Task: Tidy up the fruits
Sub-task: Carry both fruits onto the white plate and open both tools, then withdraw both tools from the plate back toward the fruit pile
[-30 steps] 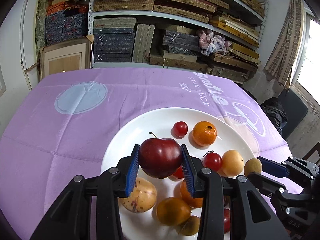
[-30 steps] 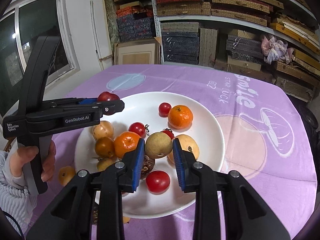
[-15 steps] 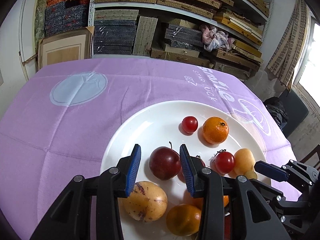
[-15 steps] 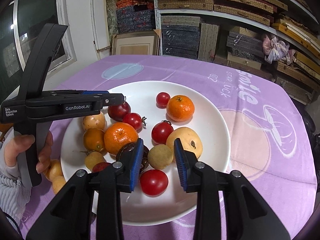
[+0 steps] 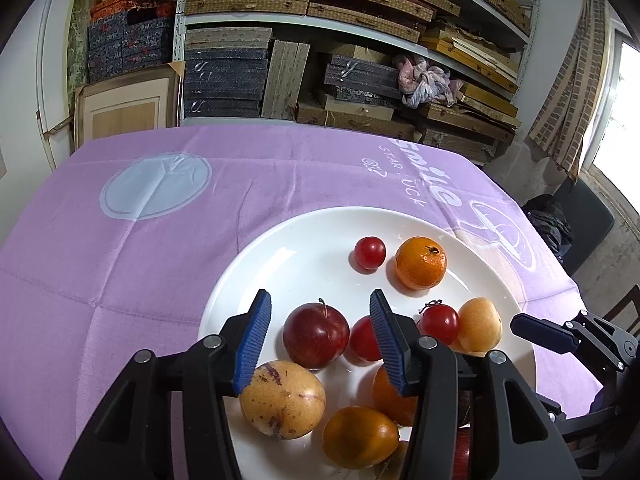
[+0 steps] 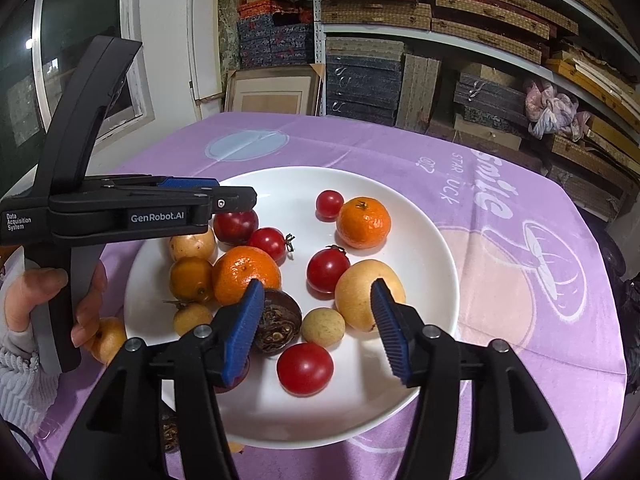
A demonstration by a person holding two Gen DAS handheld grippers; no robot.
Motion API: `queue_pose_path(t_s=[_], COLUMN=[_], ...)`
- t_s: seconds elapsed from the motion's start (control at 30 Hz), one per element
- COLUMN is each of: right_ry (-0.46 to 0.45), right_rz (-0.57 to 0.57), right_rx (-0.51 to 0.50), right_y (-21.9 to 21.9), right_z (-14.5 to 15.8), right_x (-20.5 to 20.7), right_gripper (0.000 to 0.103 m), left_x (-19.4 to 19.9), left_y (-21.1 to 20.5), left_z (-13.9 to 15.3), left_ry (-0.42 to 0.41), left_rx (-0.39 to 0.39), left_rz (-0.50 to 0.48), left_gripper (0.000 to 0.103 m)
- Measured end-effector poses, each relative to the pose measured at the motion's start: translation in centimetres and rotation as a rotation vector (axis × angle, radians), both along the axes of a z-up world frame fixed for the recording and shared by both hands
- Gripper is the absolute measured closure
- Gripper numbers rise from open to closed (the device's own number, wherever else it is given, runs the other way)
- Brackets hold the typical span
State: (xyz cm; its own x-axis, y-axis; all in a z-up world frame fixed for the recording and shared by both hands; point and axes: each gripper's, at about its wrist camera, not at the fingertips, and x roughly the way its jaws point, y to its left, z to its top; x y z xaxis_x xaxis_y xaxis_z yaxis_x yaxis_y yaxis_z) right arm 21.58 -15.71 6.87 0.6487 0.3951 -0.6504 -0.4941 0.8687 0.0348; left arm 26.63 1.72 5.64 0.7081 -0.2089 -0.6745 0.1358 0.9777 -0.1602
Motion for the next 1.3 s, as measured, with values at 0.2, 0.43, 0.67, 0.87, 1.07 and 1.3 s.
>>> queue_pose_path(t_s=[0.2, 0.43, 0.67, 0.87, 1.07, 1.3], right_ry=[-0.007, -0.030, -0.059, -0.099, -0.089, 0.004], right_rz=[0.007, 0.006, 0.018, 0.017, 0.008, 0.020], right_rx=[-0.005, 0.016, 0.092, 0.069, 0.080, 0.050], right_y=[0.2, -0.1, -1.0, -2.1, -3.5, -3.5], right_z=[0.1, 1.4, 4.3, 4.8, 2.6, -1.2], right_x=[-0.4, -1.6, -6.0, -11.6, -15.4, -15.8], right_gripper=[0.045, 0.044, 0.035, 0.019, 0.014, 0.014], left_x=[-0.6, -3.0, -9.4, -15.3, -19.9, -21.5], left_y=[0.0, -0.4, 1.3, 3.7, 4.3, 3.7], left_z=[0.9, 2.6, 4.4, 4.1, 1.9, -1.0], left_ry=[-0.021, -0.059, -0.090, -0.096, -0.100, -0.070], left_rx=[-0.006, -0.007, 0.011, -0.009, -0.044, -0.020], left_rz=[-0.003, -0.007, 0.036, 0.100, 0.131, 0.155], left_gripper=[0.051, 0.051, 0.045, 0.035, 0.020, 0.016])
